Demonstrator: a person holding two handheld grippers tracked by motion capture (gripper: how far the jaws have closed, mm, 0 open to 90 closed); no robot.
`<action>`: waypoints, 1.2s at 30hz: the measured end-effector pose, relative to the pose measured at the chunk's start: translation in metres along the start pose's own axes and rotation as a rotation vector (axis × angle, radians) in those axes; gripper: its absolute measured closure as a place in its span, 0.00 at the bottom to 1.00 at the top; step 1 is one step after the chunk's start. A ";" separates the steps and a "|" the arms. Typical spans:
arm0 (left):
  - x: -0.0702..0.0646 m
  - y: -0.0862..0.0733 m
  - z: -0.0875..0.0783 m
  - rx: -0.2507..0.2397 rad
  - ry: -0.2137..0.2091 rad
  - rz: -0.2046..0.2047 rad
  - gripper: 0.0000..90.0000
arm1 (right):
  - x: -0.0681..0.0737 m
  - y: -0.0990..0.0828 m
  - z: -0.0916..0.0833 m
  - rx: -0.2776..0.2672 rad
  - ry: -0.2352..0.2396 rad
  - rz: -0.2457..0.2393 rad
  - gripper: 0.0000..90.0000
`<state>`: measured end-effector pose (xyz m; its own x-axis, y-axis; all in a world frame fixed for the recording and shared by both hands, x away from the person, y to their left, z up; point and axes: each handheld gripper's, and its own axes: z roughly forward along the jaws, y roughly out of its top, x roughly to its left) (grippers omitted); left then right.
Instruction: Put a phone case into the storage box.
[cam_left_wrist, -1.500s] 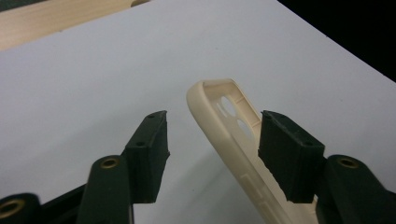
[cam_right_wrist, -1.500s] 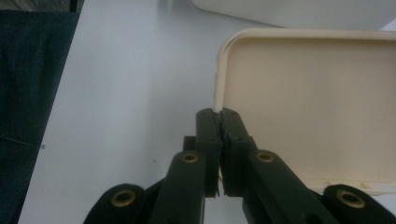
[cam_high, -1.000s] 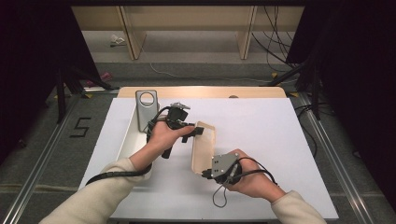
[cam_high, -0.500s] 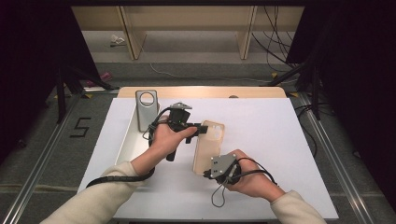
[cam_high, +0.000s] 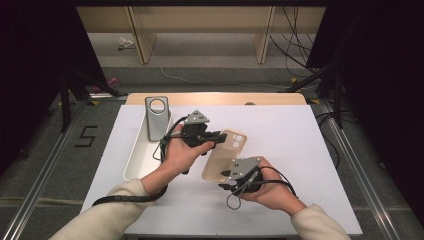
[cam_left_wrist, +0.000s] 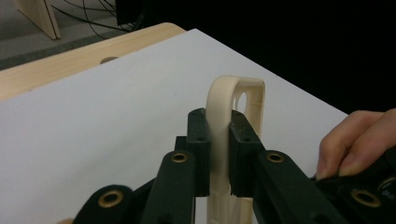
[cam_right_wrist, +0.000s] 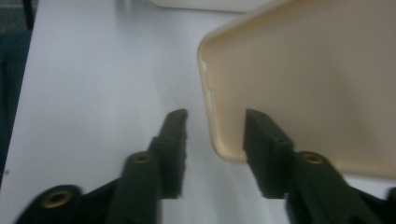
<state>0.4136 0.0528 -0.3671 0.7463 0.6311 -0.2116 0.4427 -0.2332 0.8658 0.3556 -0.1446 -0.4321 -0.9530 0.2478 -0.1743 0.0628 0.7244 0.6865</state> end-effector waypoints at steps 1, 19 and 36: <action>0.002 0.000 -0.001 -0.005 0.002 0.004 0.90 | -0.001 0.000 0.000 -0.002 -0.006 0.019 0.56; 0.021 0.003 -0.031 -0.112 0.045 0.003 0.90 | -0.015 -0.017 -0.023 -0.131 -0.127 0.215 0.30; 0.035 0.007 -0.063 -0.165 0.050 0.026 0.90 | -0.020 -0.042 -0.046 -0.176 -0.198 0.311 0.27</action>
<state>0.4115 0.1204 -0.3399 0.7289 0.6635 -0.1688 0.3328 -0.1279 0.9343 0.3588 -0.2095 -0.4244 -0.8199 0.5694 -0.0597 0.2714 0.4784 0.8351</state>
